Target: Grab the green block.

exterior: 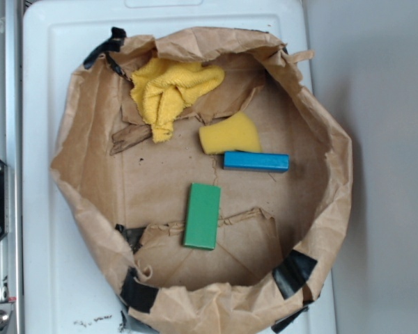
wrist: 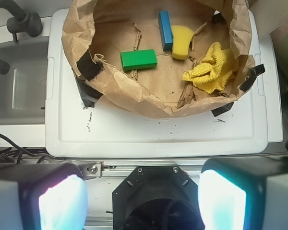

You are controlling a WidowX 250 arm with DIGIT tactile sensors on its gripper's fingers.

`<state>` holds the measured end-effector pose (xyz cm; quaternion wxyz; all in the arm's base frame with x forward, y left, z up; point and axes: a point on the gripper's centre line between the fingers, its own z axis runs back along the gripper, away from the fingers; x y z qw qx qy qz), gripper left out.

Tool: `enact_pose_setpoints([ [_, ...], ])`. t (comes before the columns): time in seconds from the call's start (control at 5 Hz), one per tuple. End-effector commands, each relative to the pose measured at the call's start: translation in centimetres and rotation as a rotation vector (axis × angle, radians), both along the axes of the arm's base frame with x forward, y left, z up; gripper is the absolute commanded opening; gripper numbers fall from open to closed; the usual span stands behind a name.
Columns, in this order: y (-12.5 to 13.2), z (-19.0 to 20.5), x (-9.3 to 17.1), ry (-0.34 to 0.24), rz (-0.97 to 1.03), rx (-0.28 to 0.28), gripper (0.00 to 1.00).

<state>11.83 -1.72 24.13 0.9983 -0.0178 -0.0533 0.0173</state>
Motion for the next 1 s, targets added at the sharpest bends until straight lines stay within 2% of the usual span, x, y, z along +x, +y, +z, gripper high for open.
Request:
enact_pose_setpoints([
  [0.0, 0.0, 0.0, 0.0, 0.0, 0.0, 0.0, 1.0],
  [0.2, 0.2, 0.5, 5.0, 0.031, 0.036, -0.07, 1.0],
  [0.8, 0.2, 0.5, 5.0, 0.031, 0.036, -0.07, 1.0],
])
